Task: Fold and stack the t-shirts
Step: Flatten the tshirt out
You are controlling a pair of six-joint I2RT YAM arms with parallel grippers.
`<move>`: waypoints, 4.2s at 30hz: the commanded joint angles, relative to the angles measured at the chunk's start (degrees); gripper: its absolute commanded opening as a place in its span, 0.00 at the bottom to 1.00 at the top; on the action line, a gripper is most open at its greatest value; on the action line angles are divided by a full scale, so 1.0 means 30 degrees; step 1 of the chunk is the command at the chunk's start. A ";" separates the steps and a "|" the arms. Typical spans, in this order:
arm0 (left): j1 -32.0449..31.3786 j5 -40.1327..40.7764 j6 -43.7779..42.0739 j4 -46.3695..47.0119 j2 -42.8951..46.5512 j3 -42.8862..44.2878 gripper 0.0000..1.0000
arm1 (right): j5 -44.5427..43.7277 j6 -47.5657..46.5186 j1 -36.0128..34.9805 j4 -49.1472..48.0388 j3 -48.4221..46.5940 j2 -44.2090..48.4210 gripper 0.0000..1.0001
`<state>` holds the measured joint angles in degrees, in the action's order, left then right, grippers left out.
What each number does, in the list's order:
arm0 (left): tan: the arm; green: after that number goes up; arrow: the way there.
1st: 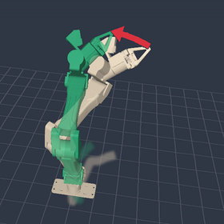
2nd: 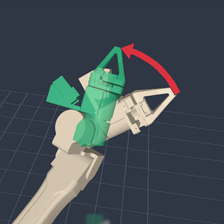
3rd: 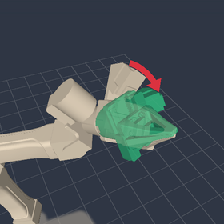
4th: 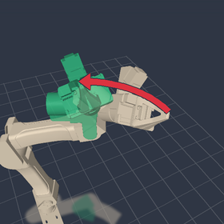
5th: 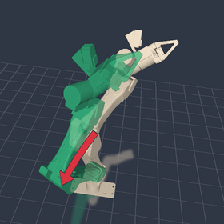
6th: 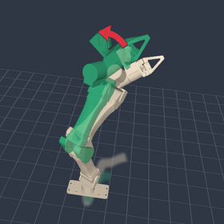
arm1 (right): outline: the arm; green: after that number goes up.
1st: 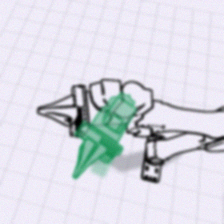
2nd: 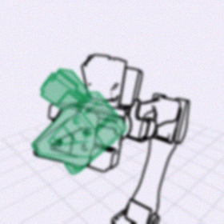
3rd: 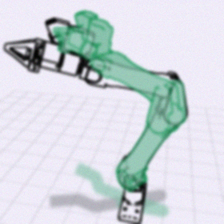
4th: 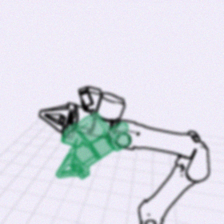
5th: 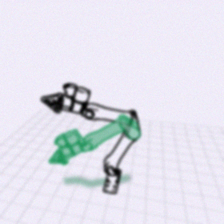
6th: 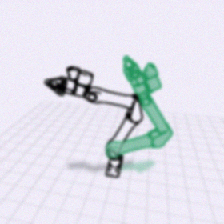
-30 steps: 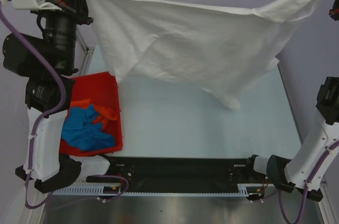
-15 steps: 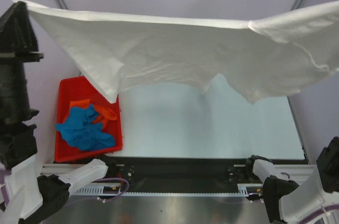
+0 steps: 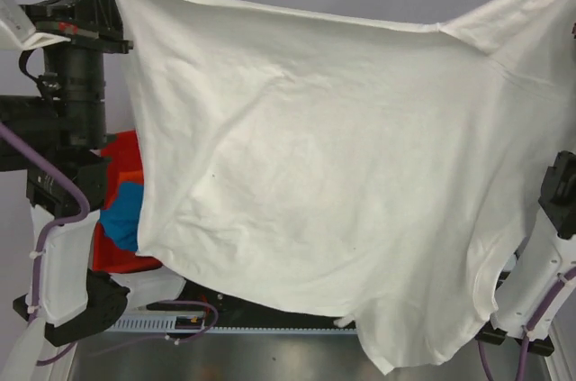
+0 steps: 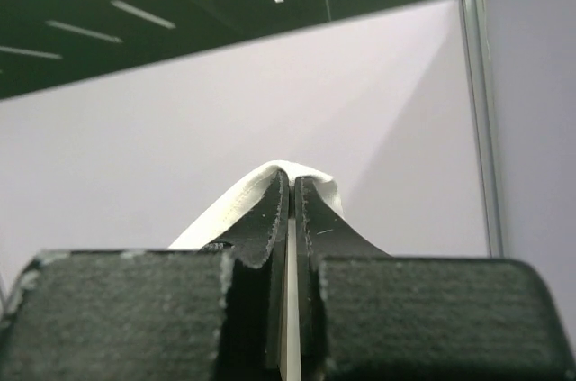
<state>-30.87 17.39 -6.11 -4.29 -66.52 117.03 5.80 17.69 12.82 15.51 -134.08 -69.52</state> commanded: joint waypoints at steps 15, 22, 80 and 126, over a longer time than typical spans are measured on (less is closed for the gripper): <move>-0.2482 0.2174 -0.1427 -0.0288 0.0633 0.2741 0.00 | 0.0640 0.0081 -0.0406 0.1683 -0.3579 -0.1291 0.00; -0.2453 0.2352 -0.1802 0.0382 0.2488 -0.0139 0.00 | -0.0999 -0.1269 -0.0728 0.0536 -0.0407 0.1702 0.00; 0.1502 -0.2162 0.2827 -0.1056 0.7113 -0.4033 0.00 | -0.0323 -0.1649 -0.0464 0.1070 0.2920 0.7000 0.00; 0.5983 -0.5179 0.7690 0.6766 -2.2707 -0.2978 0.00 | 0.2342 -0.2354 0.0297 -0.8071 1.4431 -1.4621 0.00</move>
<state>-14.33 3.57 15.14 16.03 -133.58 103.68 11.75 11.31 13.39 -8.64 -87.22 -113.49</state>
